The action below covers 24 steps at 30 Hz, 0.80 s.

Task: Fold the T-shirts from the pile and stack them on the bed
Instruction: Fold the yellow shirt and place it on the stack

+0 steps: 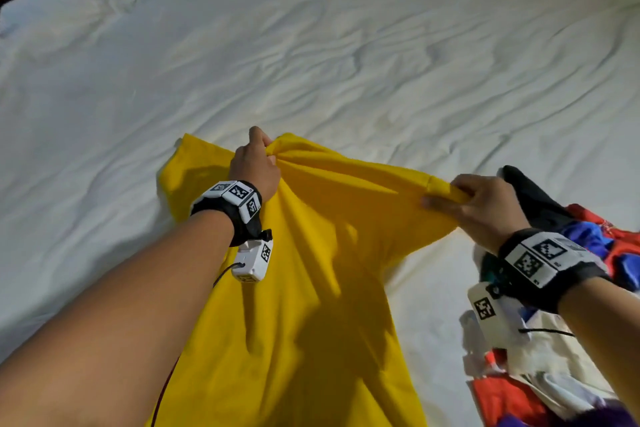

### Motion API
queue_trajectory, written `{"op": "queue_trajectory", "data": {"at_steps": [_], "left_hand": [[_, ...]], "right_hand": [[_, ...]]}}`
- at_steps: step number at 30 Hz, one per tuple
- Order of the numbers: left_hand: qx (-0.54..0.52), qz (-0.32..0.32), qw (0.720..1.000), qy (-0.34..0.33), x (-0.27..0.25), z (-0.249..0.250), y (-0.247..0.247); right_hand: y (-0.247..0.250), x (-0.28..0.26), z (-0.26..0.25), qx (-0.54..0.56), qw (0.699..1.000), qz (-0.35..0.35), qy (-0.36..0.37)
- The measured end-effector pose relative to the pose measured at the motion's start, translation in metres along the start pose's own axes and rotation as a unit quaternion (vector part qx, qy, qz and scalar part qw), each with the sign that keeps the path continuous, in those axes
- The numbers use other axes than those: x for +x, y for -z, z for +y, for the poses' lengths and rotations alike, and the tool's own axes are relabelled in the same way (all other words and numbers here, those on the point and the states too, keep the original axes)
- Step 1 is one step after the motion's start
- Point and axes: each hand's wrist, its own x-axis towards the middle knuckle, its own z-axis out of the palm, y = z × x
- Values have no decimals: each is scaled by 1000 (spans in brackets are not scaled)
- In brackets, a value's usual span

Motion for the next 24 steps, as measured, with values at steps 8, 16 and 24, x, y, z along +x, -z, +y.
{"op": "queue_trajectory", "data": {"at_steps": [8,16,24], "left_hand": [[63,30,997,-30,1,24,-27],[134,49,990,-14,1,35,-51],[289,-102,919,-248,2,92,-108]], "right_hand": [[24,24,27,62,975,205,-60],[50,59,53,-161,982,92,-26],[41,65,89,-172,975,-93,-101]]}}
